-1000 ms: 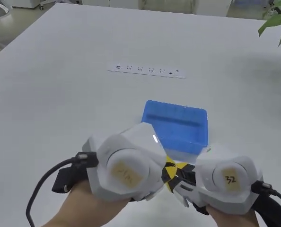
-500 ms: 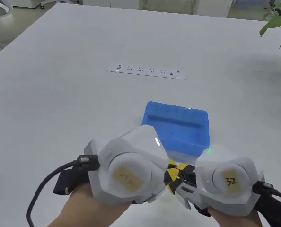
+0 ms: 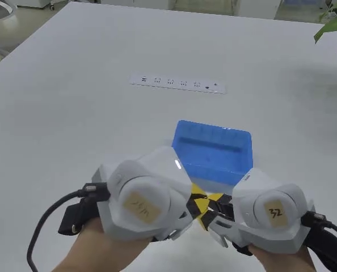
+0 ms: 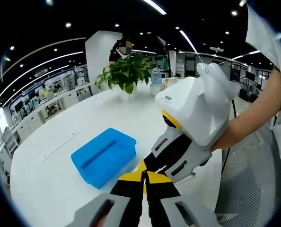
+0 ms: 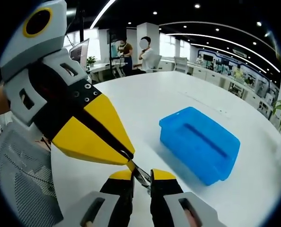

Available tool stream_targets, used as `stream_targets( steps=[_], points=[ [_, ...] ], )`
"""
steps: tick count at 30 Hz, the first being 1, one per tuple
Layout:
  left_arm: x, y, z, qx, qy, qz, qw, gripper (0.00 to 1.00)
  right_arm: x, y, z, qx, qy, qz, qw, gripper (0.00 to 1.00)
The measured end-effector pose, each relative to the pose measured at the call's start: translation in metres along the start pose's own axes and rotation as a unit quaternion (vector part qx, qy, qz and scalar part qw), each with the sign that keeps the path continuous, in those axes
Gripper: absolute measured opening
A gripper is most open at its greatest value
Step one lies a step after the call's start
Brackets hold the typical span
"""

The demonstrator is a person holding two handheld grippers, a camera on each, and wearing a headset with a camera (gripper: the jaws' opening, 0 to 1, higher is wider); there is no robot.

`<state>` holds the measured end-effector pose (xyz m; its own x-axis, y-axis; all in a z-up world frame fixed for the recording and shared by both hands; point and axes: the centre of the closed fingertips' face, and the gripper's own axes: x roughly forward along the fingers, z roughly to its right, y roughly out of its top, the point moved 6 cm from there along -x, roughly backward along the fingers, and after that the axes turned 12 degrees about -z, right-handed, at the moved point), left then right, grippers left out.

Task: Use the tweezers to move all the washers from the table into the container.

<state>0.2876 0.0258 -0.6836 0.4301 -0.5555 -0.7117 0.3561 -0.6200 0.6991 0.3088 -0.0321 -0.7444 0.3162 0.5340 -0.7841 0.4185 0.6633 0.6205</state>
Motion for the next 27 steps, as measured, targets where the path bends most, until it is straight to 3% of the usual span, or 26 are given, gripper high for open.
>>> stream_targets(
  steps=[3, 7, 11, 18, 27],
  points=[
    [0.001, 0.002, 0.001, 0.001, -0.003, 0.001, 1.0, 0.0, -0.001, -0.001, 0.001, -0.025, -0.004, -0.006, 0.9997, 0.07],
    [0.003, 0.005, 0.003, 0.009, -0.008, 0.004, 0.9999, 0.0, -0.004, -0.001, -0.001, -0.069, -0.032, -0.018, 0.9969, 0.04],
    [0.002, 0.008, 0.006, 0.016, -0.009, 0.006, 0.9998, 0.0, -0.007, -0.002, -0.003, -0.054, -0.025, -0.011, 0.9982, 0.03],
    [-0.009, 0.017, 0.006, 0.02, -0.003, 0.019, 0.9996, 0.0, -0.019, 0.008, -0.001, -0.075, -0.038, -0.004, 0.9964, 0.03],
    [-0.024, 0.039, -0.002, 0.034, 0.015, 0.046, 0.9983, 0.0, -0.038, 0.03, 0.008, -0.088, -0.057, 0.021, 0.9943, 0.03]
  ],
)
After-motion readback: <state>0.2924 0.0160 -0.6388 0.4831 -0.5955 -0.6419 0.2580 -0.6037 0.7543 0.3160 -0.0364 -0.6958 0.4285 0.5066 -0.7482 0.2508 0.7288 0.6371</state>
